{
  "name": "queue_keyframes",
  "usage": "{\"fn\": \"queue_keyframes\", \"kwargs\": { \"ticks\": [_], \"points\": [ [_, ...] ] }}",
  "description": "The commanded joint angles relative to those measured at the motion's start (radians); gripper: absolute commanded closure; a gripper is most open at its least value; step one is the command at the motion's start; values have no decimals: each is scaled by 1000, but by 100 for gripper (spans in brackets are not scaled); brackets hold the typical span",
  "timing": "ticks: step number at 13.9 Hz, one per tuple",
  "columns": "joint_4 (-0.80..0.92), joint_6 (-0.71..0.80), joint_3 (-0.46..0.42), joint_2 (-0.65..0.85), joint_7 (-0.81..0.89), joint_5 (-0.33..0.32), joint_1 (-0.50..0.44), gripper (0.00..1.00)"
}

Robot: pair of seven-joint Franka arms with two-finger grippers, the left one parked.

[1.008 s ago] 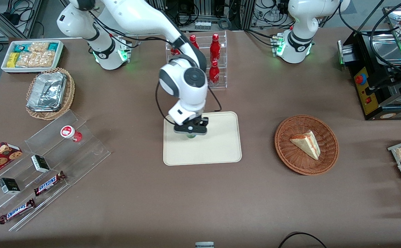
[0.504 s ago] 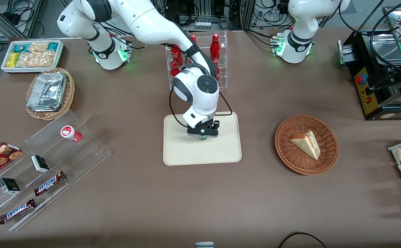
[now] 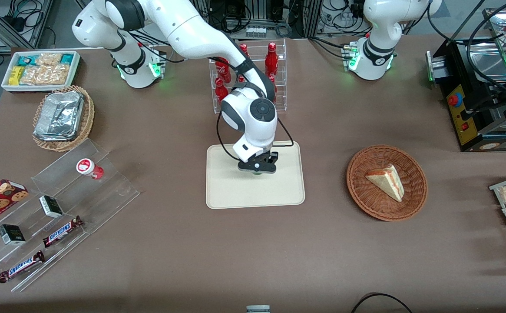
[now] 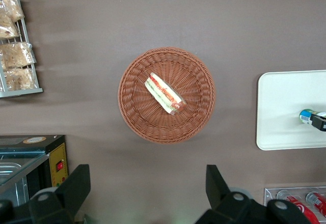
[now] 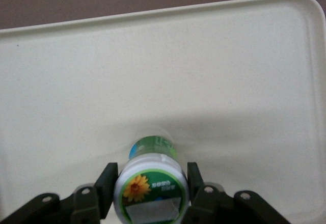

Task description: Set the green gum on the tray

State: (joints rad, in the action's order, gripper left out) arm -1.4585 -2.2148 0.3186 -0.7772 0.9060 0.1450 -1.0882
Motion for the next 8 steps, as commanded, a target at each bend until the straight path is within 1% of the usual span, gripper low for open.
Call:
{"fn": "queue_keyframes", "kwargs": {
  "ticks": [1,3,4,6,7,8],
  "points": [
    [27,3,-7,-4,-13,30,16,0],
    [27,24,-7,31,-24,30,24,0],
    [29,61,-7,51,-48,31,37,0],
    [27,174,-9,143,-149,34,89,0],
    [26,231,-7,183,-194,50,109,0],
    [18,278,-6,226,-212,54,125,0]
  ]
}}
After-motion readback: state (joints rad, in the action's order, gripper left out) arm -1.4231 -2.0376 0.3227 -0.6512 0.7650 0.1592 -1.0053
